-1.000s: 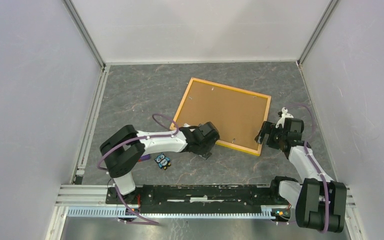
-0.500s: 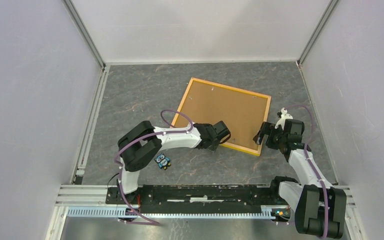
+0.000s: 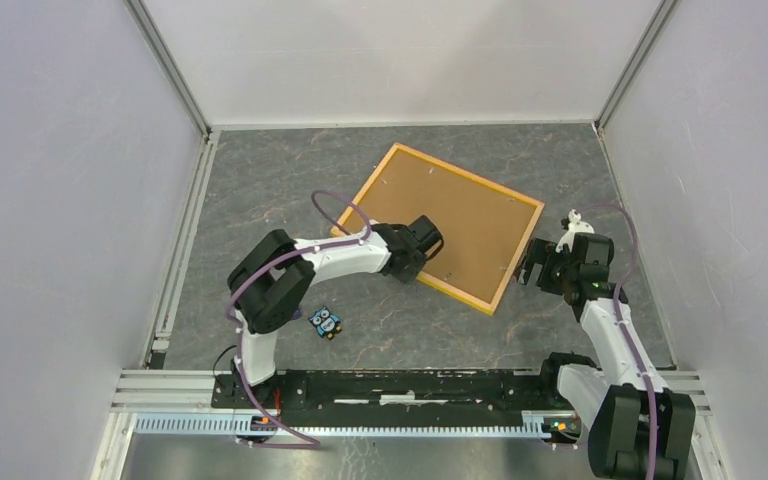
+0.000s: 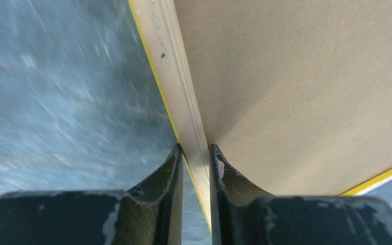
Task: Put the photo into the frame
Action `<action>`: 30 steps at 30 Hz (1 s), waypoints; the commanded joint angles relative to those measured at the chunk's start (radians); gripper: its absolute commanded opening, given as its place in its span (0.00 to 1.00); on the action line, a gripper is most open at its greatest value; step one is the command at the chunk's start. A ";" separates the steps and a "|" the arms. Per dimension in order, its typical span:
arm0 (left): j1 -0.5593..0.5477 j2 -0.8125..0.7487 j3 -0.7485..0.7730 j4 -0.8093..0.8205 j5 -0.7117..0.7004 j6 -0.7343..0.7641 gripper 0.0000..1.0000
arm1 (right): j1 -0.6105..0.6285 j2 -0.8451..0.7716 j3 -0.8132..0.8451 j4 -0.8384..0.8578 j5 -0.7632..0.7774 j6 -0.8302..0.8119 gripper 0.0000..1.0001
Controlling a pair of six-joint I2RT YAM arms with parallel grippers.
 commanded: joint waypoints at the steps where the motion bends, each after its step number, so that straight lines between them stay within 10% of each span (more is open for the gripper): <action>1: 0.077 -0.065 -0.080 -0.051 -0.005 0.438 0.02 | 0.000 -0.046 0.073 -0.030 0.056 -0.012 0.98; 8: 0.157 -0.199 -0.324 0.183 0.079 0.875 0.02 | 0.020 0.014 0.103 0.005 -0.069 -0.047 0.98; 21: 0.345 -0.189 -0.327 0.039 0.348 1.378 0.03 | 0.087 0.133 0.174 0.028 0.057 -0.081 0.98; 30: 0.395 -0.159 -0.239 -0.001 0.532 1.367 0.07 | 0.164 0.298 0.147 0.089 -0.010 -0.041 0.83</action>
